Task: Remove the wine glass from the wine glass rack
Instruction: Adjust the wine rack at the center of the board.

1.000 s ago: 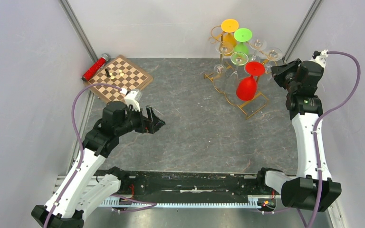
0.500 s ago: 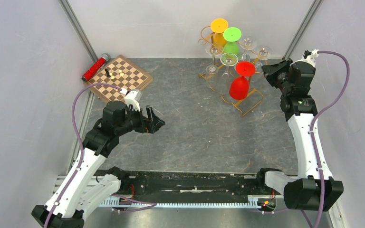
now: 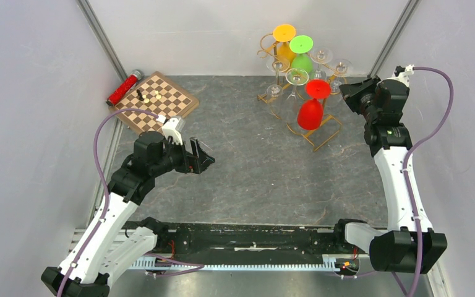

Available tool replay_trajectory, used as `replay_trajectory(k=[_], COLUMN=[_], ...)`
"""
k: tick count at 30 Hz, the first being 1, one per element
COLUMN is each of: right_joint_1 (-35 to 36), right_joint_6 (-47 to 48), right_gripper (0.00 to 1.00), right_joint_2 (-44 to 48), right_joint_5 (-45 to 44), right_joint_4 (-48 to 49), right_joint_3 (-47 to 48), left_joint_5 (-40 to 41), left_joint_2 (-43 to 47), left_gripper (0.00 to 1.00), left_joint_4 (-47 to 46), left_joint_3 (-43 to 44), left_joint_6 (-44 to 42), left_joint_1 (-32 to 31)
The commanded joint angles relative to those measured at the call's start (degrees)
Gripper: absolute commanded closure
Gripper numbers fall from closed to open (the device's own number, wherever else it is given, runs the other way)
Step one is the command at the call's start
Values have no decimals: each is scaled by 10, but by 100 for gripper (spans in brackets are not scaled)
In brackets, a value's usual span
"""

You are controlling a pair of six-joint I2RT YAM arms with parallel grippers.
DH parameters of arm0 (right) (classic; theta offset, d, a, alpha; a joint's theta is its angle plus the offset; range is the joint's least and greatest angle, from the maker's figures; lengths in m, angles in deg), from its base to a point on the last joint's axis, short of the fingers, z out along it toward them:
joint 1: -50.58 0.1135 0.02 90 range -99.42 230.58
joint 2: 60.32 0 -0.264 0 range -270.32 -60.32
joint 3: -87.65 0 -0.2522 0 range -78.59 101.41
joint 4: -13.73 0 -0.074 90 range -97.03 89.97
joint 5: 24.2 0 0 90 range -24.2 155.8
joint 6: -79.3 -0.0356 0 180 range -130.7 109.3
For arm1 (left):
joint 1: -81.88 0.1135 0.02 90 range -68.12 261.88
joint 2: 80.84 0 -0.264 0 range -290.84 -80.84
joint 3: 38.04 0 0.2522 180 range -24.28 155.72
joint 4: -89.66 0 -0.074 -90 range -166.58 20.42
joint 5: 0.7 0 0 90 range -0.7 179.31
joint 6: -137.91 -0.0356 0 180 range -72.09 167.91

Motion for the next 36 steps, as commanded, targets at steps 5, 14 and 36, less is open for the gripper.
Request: replay_trajectory(k=[5,14,36], right_joint_1=[10,10,10], right_joint_6=[2,12,26], right_gripper=[100,91,52], right_joint_2=[-19,-26,-24], right_joint_5=[10,-9,-31], right_joint_4=[-21,-32,-45], right_joint_3=[-9,-2,-1], left_joint_5=[1,1,1], left_joint_2=[0,0,2], left_gripper=[7,7,7], left_joint_4=[-13,-12,-11], left_joint_3=[-1,-1,0], left_joint_6=[-15,-15,-16], left_joint_1=[3,3,4])
